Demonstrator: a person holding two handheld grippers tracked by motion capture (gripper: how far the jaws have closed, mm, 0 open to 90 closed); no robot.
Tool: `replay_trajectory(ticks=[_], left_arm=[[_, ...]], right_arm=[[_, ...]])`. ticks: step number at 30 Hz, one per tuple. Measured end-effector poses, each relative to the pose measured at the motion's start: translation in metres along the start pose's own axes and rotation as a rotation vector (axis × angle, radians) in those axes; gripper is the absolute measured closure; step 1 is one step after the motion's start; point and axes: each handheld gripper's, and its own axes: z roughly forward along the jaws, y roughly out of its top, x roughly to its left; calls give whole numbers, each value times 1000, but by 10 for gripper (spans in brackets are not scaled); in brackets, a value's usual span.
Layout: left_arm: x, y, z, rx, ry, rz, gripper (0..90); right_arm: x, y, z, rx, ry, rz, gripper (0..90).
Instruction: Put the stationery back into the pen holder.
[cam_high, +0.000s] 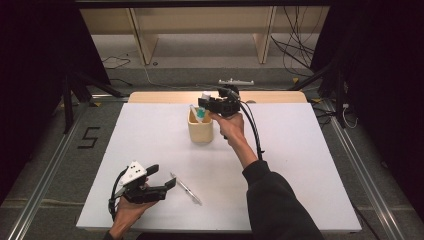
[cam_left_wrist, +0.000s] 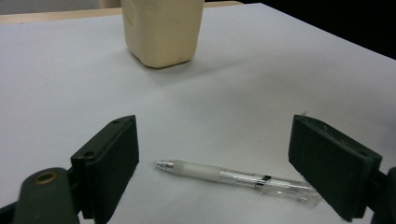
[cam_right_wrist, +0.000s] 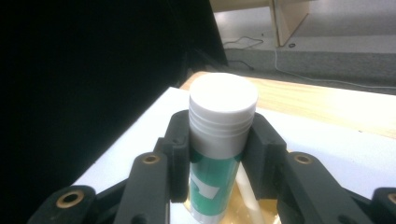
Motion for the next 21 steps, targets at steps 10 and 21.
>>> replay_trajectory(ticks=[10,21], left_arm=[[0,0,0,-3,0,0,162],[1,-1,0,-5,2,-2,161]], right_arm=[[-1,-2,11,25,-32,-12,655],[-1,-8,22,58,-60,-38,655]])
